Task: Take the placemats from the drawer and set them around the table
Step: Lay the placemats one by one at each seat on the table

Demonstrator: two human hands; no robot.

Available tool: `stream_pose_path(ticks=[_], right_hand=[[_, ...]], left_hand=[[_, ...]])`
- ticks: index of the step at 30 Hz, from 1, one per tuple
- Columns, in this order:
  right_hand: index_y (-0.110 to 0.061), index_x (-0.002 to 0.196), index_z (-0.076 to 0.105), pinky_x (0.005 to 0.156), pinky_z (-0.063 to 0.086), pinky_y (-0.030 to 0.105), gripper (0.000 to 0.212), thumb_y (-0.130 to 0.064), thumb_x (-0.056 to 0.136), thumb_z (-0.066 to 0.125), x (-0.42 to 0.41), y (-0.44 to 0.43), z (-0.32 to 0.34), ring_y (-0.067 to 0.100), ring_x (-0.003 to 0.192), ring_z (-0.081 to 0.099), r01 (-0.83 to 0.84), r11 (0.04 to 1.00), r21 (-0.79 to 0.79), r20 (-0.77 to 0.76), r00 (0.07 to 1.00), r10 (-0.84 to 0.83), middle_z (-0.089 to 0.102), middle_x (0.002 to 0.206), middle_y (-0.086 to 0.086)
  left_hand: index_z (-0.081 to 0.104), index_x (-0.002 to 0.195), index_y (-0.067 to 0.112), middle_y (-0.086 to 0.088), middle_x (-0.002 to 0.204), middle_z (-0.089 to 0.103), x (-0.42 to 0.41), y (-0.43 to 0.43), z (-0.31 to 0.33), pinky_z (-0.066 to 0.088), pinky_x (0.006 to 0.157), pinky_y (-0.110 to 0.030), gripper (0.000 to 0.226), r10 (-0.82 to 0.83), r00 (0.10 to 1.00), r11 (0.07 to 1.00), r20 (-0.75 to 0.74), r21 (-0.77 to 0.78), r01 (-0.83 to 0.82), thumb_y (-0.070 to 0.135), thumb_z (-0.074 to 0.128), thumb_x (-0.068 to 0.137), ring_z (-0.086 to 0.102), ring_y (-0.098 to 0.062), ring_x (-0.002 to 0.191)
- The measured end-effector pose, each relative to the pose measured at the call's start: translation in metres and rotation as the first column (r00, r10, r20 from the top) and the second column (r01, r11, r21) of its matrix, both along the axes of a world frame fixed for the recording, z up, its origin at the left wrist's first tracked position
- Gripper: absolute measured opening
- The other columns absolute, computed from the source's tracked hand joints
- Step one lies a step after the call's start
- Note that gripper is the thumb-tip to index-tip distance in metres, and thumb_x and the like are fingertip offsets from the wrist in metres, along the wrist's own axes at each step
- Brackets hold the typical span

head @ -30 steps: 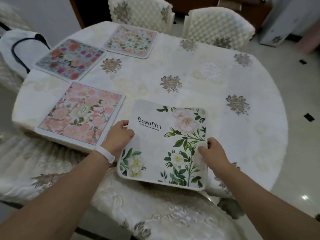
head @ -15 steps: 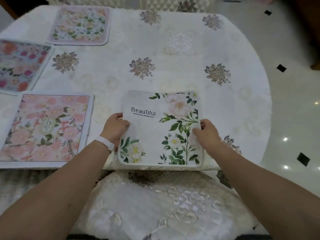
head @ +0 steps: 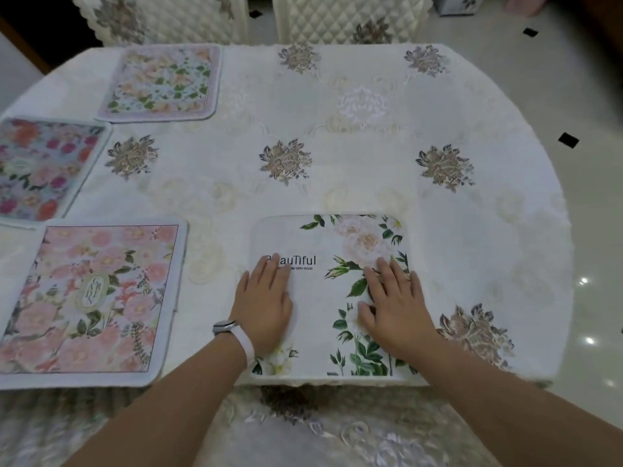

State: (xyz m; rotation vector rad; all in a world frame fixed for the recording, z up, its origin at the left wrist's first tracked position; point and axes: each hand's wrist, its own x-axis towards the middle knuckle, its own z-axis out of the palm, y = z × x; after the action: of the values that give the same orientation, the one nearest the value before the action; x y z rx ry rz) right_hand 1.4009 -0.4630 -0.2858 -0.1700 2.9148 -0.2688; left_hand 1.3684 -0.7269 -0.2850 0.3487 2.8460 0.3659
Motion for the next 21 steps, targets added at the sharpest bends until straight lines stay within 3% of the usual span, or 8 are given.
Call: stream_pose_path(ticks=[3, 10, 16, 21], right_hand=[[-0.023, 0.157, 0.007, 0.120, -0.007, 0.046, 0.075, -0.063, 0.094, 0.015, -0.025, -0.005, -0.008, 0.029, 0.151, -0.008, -0.111, 0.993, 0.047, 0.002, 0.994, 0.111, -0.001, 0.165, 0.009], [-0.018, 0.157, 0.003, 0.122, -0.004, 0.047, 0.086, -0.071, 0.091, 0.016, -0.087, -0.010, -0.008, 0.024, 0.151, -0.009, -0.368, 0.928, 0.054, -0.018, 0.929, 0.370, -0.003, 0.165, 0.006], [-0.011, 0.157, 0.004, 0.122, -0.005, 0.042, 0.089, -0.068, 0.090, 0.022, -0.125, -0.013, -0.009, 0.018, 0.151, -0.005, -0.371, 0.928, 0.009, -0.048, 0.927, 0.371, 0.001, 0.165, 0.006], [-0.019, 0.157, 0.008, 0.121, -0.004, 0.043, 0.082, -0.065, 0.091, 0.021, -0.132, -0.014, -0.013, 0.019, 0.151, 0.002, -0.232, 0.972, -0.037, -0.074, 0.971, 0.229, 0.006, 0.166, 0.002]], left_hand=[[0.001, 0.157, 0.027, 0.006, 0.164, -0.011, -0.019, 0.015, -0.011, -0.008, 0.120, -0.044, 0.066, -0.070, 0.997, 0.996, -0.026, -0.055, 0.068, 0.054, 0.012, 0.098, -0.020, -0.013, 0.148], [-0.001, 0.157, 0.023, 0.004, 0.166, -0.006, -0.083, 0.040, -0.019, -0.007, 0.121, -0.042, 0.081, -0.387, 0.920, 0.915, -0.059, -0.142, 0.376, 0.071, 0.007, 0.092, -0.015, -0.012, 0.150], [-0.003, 0.157, 0.021, 0.004, 0.166, -0.006, -0.111, 0.060, -0.017, -0.005, 0.122, -0.042, 0.082, -0.278, 0.959, 0.956, -0.055, -0.117, 0.271, 0.070, 0.002, 0.091, -0.011, -0.013, 0.151], [0.003, 0.154, 0.042, 0.011, 0.166, 0.005, -0.114, 0.062, -0.017, -0.005, 0.120, -0.048, 0.076, -0.105, 0.993, 0.992, -0.061, -0.070, 0.101, 0.074, -0.004, 0.086, -0.005, -0.017, 0.152]])
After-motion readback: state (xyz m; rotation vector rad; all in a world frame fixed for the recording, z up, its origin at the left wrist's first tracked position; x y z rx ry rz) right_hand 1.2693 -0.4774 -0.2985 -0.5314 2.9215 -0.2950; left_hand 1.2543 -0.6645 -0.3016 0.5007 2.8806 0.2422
